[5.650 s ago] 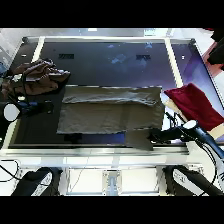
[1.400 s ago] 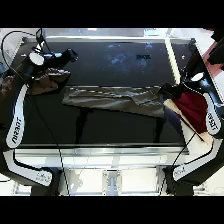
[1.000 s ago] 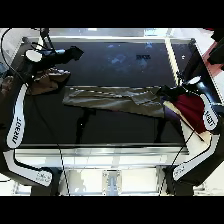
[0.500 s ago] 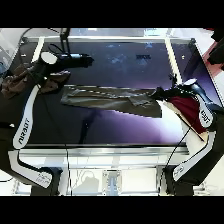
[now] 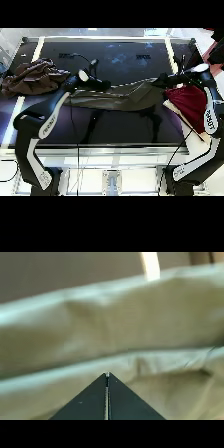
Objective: Fold the shirts.
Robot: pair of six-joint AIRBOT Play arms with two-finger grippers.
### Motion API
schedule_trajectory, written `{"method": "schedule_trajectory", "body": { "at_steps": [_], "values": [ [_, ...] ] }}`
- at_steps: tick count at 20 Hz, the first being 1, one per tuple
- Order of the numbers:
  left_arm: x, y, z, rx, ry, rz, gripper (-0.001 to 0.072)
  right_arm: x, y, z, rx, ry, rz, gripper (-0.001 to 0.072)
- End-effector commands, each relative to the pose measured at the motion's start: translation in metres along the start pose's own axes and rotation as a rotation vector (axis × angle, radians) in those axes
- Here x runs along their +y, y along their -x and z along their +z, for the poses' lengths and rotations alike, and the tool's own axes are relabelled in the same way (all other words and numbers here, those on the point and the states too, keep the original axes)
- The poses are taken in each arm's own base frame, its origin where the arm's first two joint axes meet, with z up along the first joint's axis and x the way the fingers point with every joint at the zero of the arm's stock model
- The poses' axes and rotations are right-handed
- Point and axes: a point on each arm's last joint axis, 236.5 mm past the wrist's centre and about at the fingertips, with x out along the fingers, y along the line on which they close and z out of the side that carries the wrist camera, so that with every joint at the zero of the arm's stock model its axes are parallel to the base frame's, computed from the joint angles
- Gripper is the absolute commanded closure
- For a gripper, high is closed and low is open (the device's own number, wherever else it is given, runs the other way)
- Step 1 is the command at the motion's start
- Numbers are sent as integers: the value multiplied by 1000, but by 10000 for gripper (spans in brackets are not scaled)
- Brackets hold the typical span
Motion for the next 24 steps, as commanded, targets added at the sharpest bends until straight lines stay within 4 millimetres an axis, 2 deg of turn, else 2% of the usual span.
{"method": "schedule_trajectory", "body": {
  "at_steps": [1,3,6,8,10,12,14,16,18,20,21,22,24],
  "values": [
    [1,-40,-48,132,59,35,699,52,5,-2,51,77,28,681],
    [9,-47,-60,170,82,59,699,78,1,4,49,119,36,681],
    [20,-47,-63,183,56,101,698,124,-4,13,31,205,50,682],
    [16,-41,-57,187,32,92,698,151,-10,20,1,232,56,682],
    [4,-16,-34,175,-40,70,697,172,-19,25,-32,261,62,683],
    [-2,30,3,126,-113,75,696,192,-31,29,-63,271,75,683],
    [5,90,40,53,-183,134,696,211,-47,30,-89,296,81,684],
    [31,162,73,-38,-239,282,696,232,-67,28,-118,325,76,685],
    [65,238,94,-129,-257,465,696,257,-86,30,-172,350,85,685],
    [89,304,102,-202,-228,589,696,286,-117,28,-218,360,123,686],
    [95,327,101,-222,-212,620,696,296,-139,21,-220,339,144,686],
    [100,345,98,-234,-191,635,697,307,-165,11,-214,322,175,686],
    [110,364,86,-212,-150,655,697,326,-217,0,-238,230,260,683]
  ]
}}
